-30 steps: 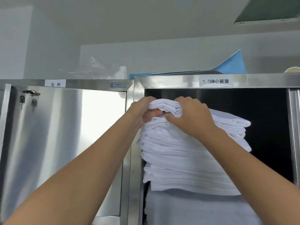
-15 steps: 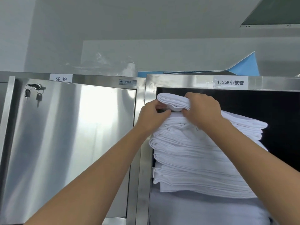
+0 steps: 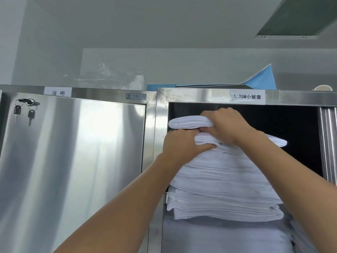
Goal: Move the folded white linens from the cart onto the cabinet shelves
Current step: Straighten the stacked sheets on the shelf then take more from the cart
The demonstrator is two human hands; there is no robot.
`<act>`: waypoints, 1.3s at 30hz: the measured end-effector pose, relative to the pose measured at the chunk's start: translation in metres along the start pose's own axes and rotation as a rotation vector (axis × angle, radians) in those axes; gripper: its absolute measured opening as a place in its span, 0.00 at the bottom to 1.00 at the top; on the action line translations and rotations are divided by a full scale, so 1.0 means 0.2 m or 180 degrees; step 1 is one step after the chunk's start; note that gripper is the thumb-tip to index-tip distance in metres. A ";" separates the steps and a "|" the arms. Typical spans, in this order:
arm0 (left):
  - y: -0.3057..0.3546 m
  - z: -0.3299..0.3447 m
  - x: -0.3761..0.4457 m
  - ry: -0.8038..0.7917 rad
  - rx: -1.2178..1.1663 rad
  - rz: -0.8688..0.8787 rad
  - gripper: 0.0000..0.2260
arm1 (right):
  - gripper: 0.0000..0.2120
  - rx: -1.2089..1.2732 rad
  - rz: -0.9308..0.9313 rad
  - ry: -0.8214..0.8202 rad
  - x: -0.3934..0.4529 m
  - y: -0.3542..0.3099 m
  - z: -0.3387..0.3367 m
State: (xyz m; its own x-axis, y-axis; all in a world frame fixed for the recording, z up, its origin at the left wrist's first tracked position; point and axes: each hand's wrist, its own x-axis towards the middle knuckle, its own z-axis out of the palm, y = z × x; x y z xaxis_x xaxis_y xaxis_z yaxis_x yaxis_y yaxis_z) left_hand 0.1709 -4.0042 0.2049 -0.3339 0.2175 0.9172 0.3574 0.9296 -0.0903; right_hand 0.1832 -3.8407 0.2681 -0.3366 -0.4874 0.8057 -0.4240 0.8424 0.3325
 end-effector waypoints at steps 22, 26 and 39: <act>0.07 -0.31 -0.13 -0.0452 -0.2367 -0.1207 0.03 | 0.22 0.0550 -0.0312 0.0434 -0.47 -0.13 -0.32; 0.03 -0.35 -0.12 0.0293 -0.3558 -0.2411 0.09 | 0.28 0.1468 -0.0059 0.0251 -0.51 -0.06 -0.29; -0.05 -0.45 0.11 -0.1368 -0.4098 -0.3551 0.21 | 0.36 0.1514 0.2559 -0.0943 -0.51 0.29 -0.20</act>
State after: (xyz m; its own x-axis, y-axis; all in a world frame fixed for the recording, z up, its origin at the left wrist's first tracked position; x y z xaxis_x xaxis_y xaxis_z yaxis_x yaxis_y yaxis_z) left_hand 0.2378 -4.0354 0.2603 -0.9884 -0.0488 0.1439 0.1476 -0.0838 0.9855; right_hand 0.2261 -3.7325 0.2240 -0.8434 0.0987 0.5282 -0.2487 0.7997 -0.5465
